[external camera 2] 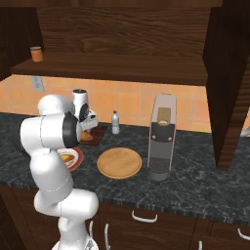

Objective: From the different types of pastries on the counter, select a croissant and place it on the cutting board. Then retrieve a jar of jam from the cabinet and place it alongside the croissant on the cutting board.

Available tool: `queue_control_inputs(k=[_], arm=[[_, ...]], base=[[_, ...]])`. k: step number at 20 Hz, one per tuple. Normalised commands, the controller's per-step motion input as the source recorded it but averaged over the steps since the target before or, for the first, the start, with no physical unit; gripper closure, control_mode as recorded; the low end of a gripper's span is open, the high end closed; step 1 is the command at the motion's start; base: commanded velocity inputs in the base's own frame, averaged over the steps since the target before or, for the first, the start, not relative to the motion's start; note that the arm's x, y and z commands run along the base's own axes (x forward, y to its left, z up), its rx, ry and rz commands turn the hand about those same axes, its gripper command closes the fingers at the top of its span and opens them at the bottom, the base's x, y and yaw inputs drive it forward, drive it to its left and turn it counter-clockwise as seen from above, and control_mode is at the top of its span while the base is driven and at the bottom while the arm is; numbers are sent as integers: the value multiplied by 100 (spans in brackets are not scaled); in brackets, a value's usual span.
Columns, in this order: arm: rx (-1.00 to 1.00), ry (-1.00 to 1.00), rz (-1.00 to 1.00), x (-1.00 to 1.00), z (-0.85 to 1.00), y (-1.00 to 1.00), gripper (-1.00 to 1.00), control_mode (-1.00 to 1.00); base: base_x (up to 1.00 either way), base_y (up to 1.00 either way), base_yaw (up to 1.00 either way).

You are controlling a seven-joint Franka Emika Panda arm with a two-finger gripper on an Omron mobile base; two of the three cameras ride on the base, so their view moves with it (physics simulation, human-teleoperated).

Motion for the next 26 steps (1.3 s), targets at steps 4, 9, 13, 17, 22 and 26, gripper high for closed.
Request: queue_control_inputs(k=[4,9,13,17,22,26], arm=[[0,-1,0,58,-35,0,100,-100],[0,-2,0,49,-29,4,100,-100],[0,-3,0,36,-18,19,100,-100],[0,-8,0,35,-21,17,100,-100],[0,-11,0,33,-29,8,100,-100],[0,-4,0,15,-9,34,100,-100]], base=[[0,0,0],[0,0,0],[0,0,0],[0,0,0],[0,0,0],[0,0,0]])
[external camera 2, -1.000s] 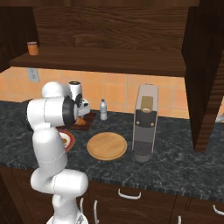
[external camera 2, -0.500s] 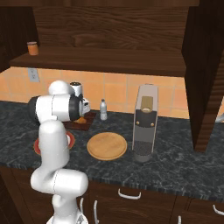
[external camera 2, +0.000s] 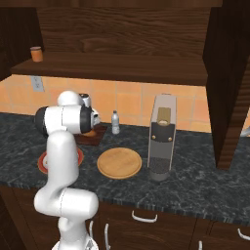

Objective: From the different types of pastries on the counter, select a croissant and place it on the cutting board. Then retrieve a jar of jam from the cabinet and place it alongside the croissant on the cutting board.

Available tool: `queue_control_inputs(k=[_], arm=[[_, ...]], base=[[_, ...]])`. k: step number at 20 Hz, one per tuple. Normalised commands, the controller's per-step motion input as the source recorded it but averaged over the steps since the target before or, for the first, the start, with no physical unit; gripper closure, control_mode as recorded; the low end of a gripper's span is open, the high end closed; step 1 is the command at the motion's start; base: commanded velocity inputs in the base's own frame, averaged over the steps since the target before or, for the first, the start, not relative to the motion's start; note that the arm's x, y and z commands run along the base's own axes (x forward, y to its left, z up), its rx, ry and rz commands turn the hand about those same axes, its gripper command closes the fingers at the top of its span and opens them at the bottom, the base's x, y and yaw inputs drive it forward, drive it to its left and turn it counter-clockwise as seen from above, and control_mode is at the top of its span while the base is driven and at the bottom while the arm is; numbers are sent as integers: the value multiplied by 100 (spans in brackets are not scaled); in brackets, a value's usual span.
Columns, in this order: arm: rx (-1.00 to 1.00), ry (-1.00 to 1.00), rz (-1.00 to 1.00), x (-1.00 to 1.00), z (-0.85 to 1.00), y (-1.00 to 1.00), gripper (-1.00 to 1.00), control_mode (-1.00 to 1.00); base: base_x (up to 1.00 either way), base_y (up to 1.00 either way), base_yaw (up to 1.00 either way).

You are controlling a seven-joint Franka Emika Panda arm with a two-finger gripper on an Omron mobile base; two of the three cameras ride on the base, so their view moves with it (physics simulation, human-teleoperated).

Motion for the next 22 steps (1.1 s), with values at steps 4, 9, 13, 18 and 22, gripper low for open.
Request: queue_control_inputs(k=[4,9,13,18,22], arm=[[0,0,0,0,0,62,100,-100],[0,0,0,0,0,66,100,-100],[0,-1,0,0,0,65,100,-100],[0,-3,0,0,-6,40,-100,-100],[0,-12,0,-7,-3,-11,-100,-100]], base=[[0,0,0],[0,0,0],[0,0,0],[0,0,0],[0,0,0]])
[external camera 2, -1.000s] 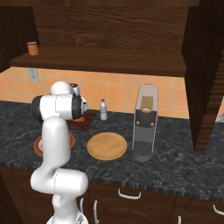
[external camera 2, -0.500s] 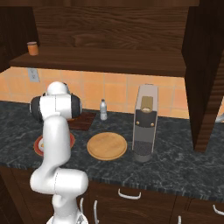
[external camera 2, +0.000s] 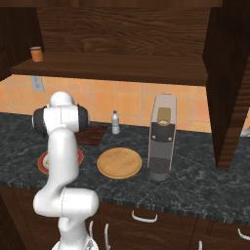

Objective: From the different types of pastries on the counter, select a croissant and place it on the cutting board. Then retrieve a jar of jam from the cabinet and place it alongside the croissant on the cutting board.

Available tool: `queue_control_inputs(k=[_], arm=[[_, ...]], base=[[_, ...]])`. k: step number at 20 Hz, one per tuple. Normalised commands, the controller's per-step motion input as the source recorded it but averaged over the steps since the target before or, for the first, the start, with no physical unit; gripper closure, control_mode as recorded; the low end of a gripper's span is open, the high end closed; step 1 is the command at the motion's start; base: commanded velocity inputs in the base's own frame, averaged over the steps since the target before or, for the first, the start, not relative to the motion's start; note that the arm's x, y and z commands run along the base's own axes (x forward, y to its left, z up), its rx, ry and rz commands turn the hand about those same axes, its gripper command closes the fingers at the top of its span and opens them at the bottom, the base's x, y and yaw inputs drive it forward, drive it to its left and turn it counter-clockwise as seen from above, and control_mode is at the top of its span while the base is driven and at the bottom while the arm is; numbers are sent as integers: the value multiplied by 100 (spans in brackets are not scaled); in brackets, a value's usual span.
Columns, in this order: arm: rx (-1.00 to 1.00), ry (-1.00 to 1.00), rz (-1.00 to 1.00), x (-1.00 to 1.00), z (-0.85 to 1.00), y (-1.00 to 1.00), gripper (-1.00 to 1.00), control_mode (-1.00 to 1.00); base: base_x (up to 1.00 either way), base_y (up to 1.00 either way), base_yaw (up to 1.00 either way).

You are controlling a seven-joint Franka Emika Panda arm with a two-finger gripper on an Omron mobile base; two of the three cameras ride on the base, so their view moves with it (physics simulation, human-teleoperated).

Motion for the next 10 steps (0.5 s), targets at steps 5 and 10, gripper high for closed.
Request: queue_control_inputs(k=[5,10], arm=[[0,-8,0,-18,6,-3,-100,-100],[0,-15,0,-24,31,-23,-100,-100]], base=[[0,0,0],[0,0,0]])
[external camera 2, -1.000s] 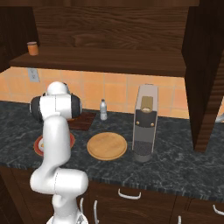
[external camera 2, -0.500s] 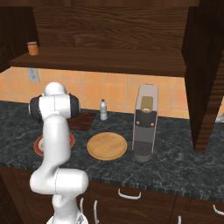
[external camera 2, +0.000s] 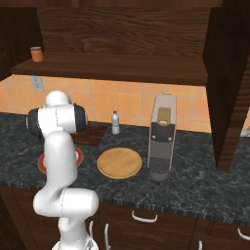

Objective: From the different types of pastries on the counter, select a croissant and place it on the cutting board. Then retrieve a jar of jam from the cabinet and place it alongside the croissant on the cutting board.

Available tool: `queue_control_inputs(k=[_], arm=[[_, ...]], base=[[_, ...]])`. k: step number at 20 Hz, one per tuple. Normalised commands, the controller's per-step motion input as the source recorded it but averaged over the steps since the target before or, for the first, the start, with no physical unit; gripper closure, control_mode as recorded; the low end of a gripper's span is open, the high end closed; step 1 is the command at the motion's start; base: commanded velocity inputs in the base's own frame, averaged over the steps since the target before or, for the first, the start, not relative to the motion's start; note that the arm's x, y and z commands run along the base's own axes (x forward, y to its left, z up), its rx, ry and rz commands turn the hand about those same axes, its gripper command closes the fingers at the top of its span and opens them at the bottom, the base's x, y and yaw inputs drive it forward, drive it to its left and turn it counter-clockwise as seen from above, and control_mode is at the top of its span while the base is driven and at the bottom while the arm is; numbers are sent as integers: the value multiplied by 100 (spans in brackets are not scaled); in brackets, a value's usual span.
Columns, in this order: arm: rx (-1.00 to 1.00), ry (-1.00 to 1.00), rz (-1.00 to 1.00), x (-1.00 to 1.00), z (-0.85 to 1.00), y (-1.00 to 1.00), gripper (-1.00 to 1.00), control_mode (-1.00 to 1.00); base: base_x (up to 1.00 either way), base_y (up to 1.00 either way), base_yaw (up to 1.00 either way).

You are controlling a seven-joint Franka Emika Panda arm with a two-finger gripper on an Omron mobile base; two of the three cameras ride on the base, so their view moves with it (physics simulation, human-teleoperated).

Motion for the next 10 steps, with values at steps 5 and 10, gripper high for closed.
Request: queue_control_inputs(k=[5,10], arm=[[0,-17,0,-72,14,-21,-100,-100],[1,-8,0,-77,35,-14,-100,-100]], base=[[0,0,0],[0,0,0]])
